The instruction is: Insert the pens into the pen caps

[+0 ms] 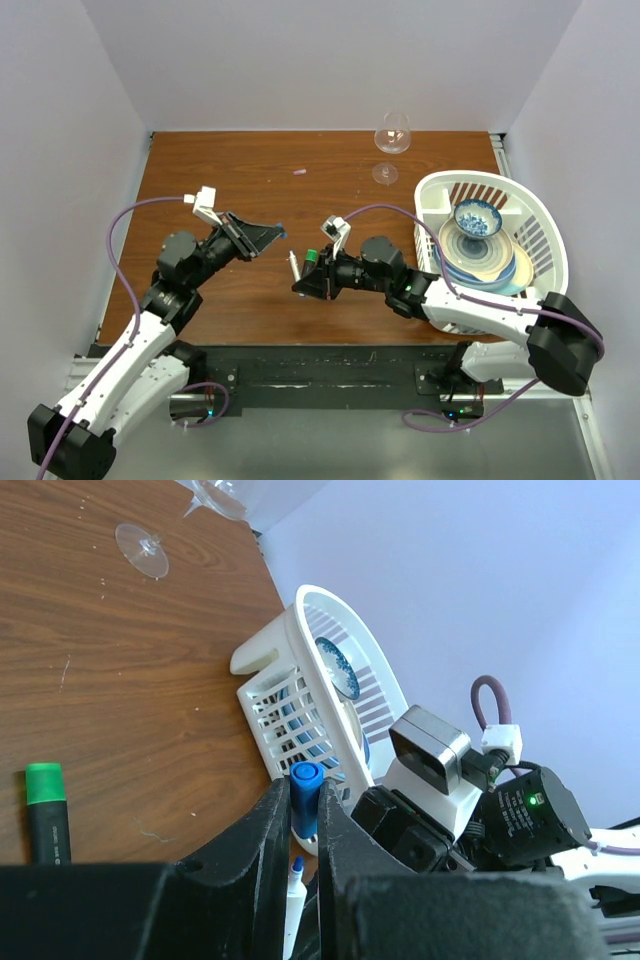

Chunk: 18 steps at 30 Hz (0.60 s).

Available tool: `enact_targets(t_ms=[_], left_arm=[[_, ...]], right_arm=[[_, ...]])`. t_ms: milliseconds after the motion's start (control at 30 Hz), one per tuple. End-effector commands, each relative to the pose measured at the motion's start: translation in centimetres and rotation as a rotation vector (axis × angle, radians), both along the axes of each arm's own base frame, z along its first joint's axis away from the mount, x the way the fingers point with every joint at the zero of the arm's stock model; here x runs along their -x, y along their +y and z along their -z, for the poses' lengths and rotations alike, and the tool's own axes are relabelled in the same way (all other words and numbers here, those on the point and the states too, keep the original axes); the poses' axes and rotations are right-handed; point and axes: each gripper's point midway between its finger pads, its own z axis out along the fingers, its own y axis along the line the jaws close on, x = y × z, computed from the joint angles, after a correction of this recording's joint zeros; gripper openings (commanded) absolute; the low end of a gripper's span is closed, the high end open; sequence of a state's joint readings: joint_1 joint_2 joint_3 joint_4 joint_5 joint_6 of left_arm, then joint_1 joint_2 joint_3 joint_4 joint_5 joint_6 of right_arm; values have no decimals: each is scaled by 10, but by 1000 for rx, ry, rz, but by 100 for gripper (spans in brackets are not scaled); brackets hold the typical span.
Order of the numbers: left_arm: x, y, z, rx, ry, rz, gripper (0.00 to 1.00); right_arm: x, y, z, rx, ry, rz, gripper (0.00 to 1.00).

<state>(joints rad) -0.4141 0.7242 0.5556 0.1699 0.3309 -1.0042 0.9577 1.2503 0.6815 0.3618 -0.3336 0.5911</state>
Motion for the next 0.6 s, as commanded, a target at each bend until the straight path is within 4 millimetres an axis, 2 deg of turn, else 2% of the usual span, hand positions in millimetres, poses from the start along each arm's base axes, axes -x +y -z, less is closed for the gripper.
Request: enact_targets(t_ms=[0, 567], left_arm=[[8, -3, -5, -12, -70, 44, 0], [9, -3, 3, -36, -67, 50, 0]], right_arm=[[-6, 9, -26, -54, -30, 12, 0], [-8, 15, -30, -52, -18, 14, 0]])
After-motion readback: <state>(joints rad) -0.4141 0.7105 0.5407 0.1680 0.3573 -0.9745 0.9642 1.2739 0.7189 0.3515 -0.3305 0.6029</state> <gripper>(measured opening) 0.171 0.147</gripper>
